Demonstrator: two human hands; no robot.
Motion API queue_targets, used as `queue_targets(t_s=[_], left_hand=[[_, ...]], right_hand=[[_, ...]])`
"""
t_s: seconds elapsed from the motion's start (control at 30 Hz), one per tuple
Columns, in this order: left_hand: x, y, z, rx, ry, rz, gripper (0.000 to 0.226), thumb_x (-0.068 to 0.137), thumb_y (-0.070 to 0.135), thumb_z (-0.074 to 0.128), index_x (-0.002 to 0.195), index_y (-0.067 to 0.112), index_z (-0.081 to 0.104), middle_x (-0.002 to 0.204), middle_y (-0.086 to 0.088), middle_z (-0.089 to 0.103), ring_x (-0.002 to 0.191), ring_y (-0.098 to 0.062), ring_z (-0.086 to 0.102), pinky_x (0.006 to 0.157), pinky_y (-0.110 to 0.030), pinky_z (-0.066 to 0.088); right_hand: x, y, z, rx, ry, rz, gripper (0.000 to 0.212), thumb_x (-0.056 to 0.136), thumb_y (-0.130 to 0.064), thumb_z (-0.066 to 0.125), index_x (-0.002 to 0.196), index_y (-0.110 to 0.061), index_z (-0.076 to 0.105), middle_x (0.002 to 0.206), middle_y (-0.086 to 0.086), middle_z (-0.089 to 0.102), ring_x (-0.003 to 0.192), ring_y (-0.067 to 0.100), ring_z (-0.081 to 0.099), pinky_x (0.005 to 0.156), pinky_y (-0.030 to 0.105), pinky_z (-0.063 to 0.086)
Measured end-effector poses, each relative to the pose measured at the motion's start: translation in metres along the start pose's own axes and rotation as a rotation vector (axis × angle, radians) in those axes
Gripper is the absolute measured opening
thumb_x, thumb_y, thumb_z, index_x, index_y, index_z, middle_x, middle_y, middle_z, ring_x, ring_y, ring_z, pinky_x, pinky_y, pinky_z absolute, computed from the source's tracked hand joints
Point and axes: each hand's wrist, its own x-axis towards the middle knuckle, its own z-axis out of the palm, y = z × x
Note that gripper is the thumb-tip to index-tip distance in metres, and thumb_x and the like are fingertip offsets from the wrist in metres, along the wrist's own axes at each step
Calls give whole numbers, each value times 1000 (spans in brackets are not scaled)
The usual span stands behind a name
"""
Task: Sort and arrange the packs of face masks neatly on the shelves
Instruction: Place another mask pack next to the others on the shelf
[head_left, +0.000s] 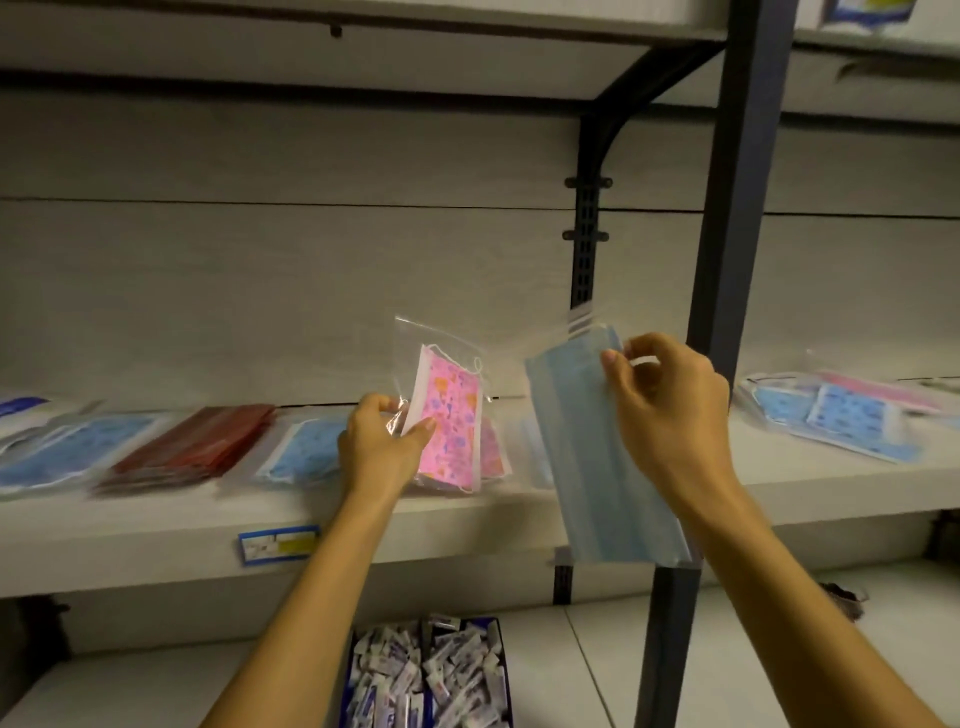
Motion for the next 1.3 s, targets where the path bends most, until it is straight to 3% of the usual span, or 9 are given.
queue_targets(t_s=[0.07, 0.13, 0.23, 0.4, 0.53, 0.8, 1.07, 1.2, 1.3], left_hand=[[7, 2, 6, 46, -1, 3, 40, 78, 20, 78, 109, 7, 56, 103, -1, 56, 89, -17, 51, 66, -22, 36], [11, 3, 12, 101, -7, 8, 42, 78, 24, 78, 109, 8, 55, 103, -3, 60, 86, -18, 52, 67, -25, 36], [12, 4, 19, 248, -43, 35, 41, 81, 33, 73, 109, 13, 52, 99, 1, 57, 82, -19, 51, 66, -27, 35], [16, 2, 21, 531, -39, 121, 57, 81, 52, 67, 120, 17, 45, 115, -5, 63, 108, -30, 56, 85, -37, 41], [25, 2, 14, 617, -31, 173, 61, 81, 54, 66, 126, 19, 45, 123, -8, 60, 114, -31, 53, 89, -40, 40], [51, -1, -9, 651, -81, 307, 50, 82, 50, 67, 119, 21, 52, 119, -5, 62, 112, -29, 55, 86, -37, 40], [62, -14, -24, 635, -318, 464, 43, 83, 51, 64, 117, 26, 55, 121, -1, 59, 112, -23, 54, 88, -34, 43], [65, -15, -26, 649, -426, 505, 41, 86, 48, 61, 120, 28, 52, 124, 2, 56, 115, -21, 51, 90, -33, 42], [67, -16, -27, 644, -550, 513, 41, 87, 47, 61, 122, 30, 50, 127, 5, 55, 118, -18, 48, 92, -32, 41]], right_hand=[[2, 2, 7, -1, -3, -1, 14, 94, -34, 58, 98, -20, 59, 73, -17, 51, 71, 11, 59, 72, 44, 57], [5, 3, 13, 9, -17, -18, 13, 95, -34, 57, 96, -21, 57, 73, -17, 51, 76, 17, 62, 73, 48, 57], [8, 6, 20, 20, -23, -55, 10, 95, -33, 56, 92, -23, 54, 72, -13, 52, 76, 19, 63, 70, 48, 57], [15, 16, 28, 4, -28, -57, 18, 96, -33, 55, 100, -16, 60, 76, -8, 56, 74, 14, 61, 70, 43, 58], [24, 22, 36, 20, -48, -17, 19, 96, -33, 55, 101, -15, 60, 83, -3, 62, 79, 15, 63, 74, 41, 57], [56, 19, 66, -108, -31, -1, 25, 97, -37, 52, 105, -14, 60, 93, 7, 68, 82, 25, 65, 72, 47, 57], [77, 35, 99, -415, -64, 208, 25, 99, -33, 48, 108, -13, 60, 98, 12, 61, 81, 29, 55, 71, 33, 42], [86, 50, 112, -535, -57, 253, 27, 99, -32, 49, 107, -10, 62, 99, 14, 65, 85, 31, 62, 76, 40, 53], [90, 62, 116, -641, -56, 235, 27, 98, -30, 50, 103, -8, 64, 97, 16, 65, 84, 32, 61, 69, 36, 50]])
